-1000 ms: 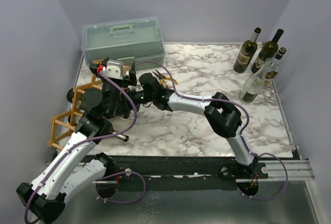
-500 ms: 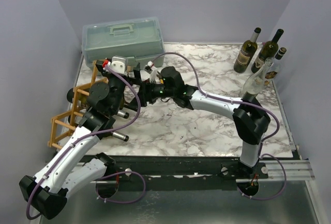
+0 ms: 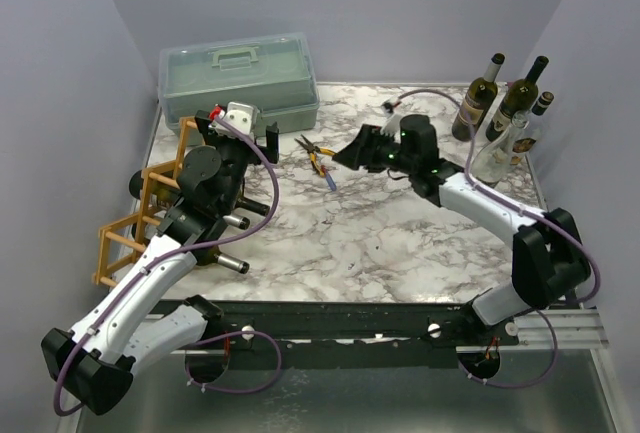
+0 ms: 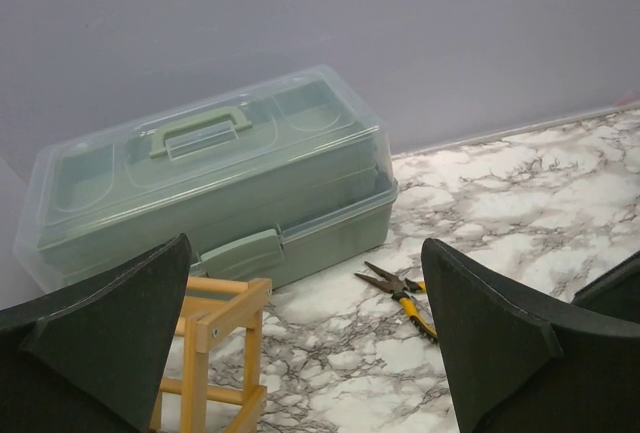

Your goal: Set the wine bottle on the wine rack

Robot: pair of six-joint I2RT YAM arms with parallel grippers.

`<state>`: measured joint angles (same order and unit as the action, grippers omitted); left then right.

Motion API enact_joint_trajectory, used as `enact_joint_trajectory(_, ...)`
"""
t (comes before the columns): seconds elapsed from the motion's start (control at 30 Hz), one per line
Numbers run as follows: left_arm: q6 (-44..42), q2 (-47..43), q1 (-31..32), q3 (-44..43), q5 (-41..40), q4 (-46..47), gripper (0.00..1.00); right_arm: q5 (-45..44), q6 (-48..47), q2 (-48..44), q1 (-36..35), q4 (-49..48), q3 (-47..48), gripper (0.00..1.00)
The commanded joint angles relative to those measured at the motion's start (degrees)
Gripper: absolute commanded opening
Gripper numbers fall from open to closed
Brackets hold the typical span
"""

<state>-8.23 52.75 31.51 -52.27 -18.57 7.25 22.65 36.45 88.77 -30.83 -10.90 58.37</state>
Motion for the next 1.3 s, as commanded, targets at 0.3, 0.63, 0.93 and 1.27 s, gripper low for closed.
enact_joint_trajectory(0.3, 2.25, 0.51, -0.04, 0.68, 2.04, 1.63, 0.99, -30.0, -14.32, -12.11, 15.29, 20.87, 13.8, 0.81)
enact_joint_trajectory(0.63, 1.96, 1.01, 0.05, 0.96, 2.06, 1.67, 0.99, -54.89, -21.63, -9.31, 20.26, 33.38, 26.64, 0.89)
enact_joint_trajectory(0.93, 3.04, 1.23, 0.05, 0.8, 3.32, 1.64, 0.99, -59.94, -24.82, -13.46, 22.92, 31.23, 22.05, 0.92)
enact_joint_trajectory(1.27, 2.89, 1.3, 0.09, 0.9, 3.0, 1.63, 0.99, -55.03, -25.74, 4.16, 25.46, 35.42, 41.08, 0.97)
